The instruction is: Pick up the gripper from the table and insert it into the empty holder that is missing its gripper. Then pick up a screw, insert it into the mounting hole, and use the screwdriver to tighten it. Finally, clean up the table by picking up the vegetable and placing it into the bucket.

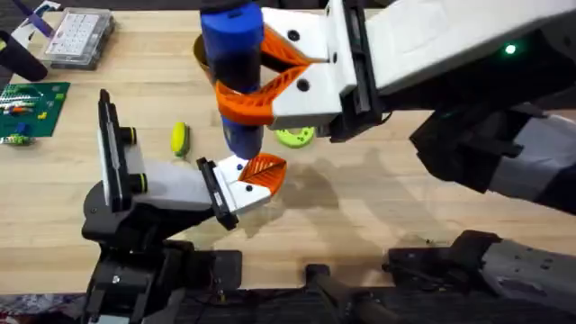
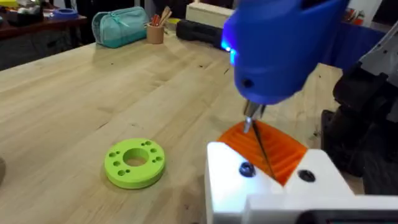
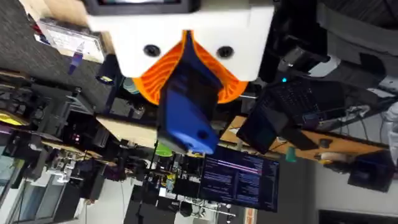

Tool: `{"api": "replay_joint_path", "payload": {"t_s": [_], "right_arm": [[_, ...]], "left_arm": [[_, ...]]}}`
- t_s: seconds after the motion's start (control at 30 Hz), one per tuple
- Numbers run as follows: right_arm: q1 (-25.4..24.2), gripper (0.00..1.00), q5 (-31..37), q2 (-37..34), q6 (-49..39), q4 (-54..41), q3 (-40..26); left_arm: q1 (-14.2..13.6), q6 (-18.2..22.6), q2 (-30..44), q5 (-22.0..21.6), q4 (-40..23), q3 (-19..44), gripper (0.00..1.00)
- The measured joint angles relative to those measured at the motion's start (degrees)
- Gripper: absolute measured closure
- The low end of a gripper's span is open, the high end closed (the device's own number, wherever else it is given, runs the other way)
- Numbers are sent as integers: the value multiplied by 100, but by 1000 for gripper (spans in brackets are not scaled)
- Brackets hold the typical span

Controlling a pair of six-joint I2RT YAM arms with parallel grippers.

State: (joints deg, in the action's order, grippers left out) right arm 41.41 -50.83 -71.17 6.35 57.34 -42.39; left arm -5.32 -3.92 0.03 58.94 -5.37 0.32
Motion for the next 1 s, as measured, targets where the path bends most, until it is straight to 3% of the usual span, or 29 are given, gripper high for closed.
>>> {"api": "replay_joint_path", "payload": {"t_s": [1.0], "right_arm": [[225,976,258,-134,-39,-12,-24]], "left_arm": [[0,-1,0,0,0,0,985]]}}
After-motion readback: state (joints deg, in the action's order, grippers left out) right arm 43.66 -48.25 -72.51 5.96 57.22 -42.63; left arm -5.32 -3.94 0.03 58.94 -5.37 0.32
